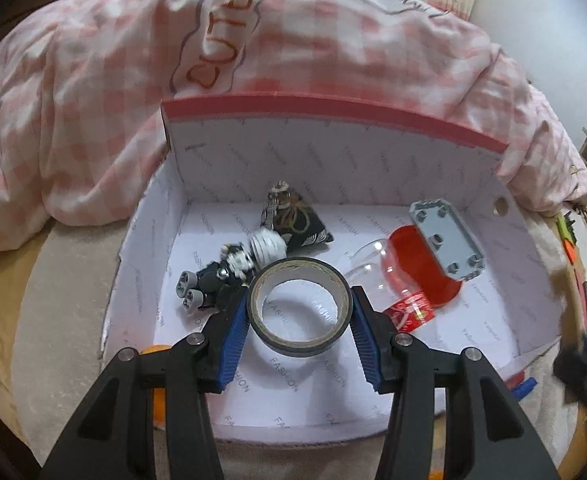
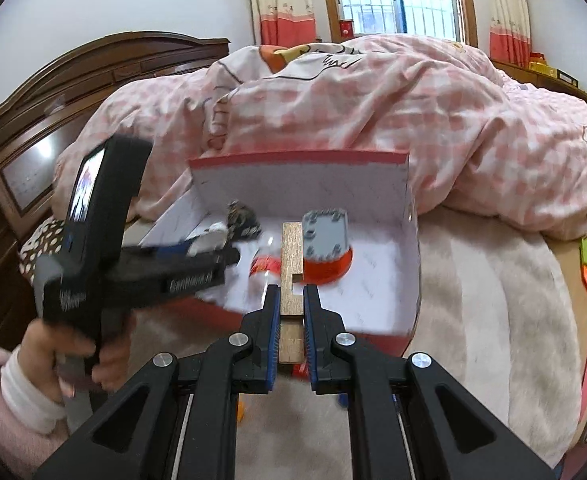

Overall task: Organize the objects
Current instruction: 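Lower the tape and wooden block into the shoebox and open both tools, then withdraw both tools and move the left tool toward the orange jelly piece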

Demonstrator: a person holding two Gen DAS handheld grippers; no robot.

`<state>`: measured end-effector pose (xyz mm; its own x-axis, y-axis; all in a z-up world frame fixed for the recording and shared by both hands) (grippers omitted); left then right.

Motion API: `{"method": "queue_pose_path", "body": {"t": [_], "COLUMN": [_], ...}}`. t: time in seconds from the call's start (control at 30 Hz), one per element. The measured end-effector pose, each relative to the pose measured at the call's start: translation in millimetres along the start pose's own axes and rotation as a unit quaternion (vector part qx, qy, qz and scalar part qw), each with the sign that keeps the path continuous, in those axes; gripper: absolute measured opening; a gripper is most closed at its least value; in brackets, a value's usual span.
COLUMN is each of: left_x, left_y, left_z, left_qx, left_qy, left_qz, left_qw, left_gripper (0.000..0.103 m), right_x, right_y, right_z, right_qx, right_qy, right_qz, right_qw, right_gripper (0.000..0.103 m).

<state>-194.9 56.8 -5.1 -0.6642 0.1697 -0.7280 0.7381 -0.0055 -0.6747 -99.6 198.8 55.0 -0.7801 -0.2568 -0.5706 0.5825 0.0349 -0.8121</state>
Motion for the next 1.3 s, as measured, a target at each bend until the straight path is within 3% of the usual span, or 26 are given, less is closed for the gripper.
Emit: {"method": "queue_pose_path", "body": {"t": [0.67,0.77,0.83,0.97,1.3], "left_x": [11,13,13,11,-6], "left_y": [1,3,4,8,14], "left_z": [-2,-4,-6,-13,-14], "left_qx": [0.018,0.022,0.023,0.033,0.013], "left_qy": [-0.040,-0.047,-0.043,-0.036,-0.015], "left_qz": [-0.002,-0.001,-0.004,-0.003,-0.011], "left_qw": [0.9990,0.9987,0.9988,0.9988,0.9998], "left_gripper": [0.049,0.058,0.062,0.069,0.069], "right_x": [57,58,59,56,37], "right_y": [-5,-4,-4,-5,-2], "right_z": [-25,-28,-29,-21,-7], "right_qx": [0.021,0.038,0.052,0.046,0.033], "right_qy": [0.032,0.041,0.038,0.029,0.020], "right_qz": [0.049,0.043,0.038,0.034,0.012], "right_qw": [0.998,0.997,0.997,0.998,0.999], "right_gripper": [0.012,0.012,0.015,0.031,0.035]}}
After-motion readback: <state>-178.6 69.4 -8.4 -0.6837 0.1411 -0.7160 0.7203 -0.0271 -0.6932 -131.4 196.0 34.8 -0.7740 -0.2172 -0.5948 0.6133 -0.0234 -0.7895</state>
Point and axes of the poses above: each gripper's, at about its wrist camera, not at the fingertips, and x roughly the way its jaws point, z to its left, y to its underside, the point moved 4 cm from there along x, roughly the way its jaws point, and after that the axes turned 4 degrees about -z, right-handed, at the moved point
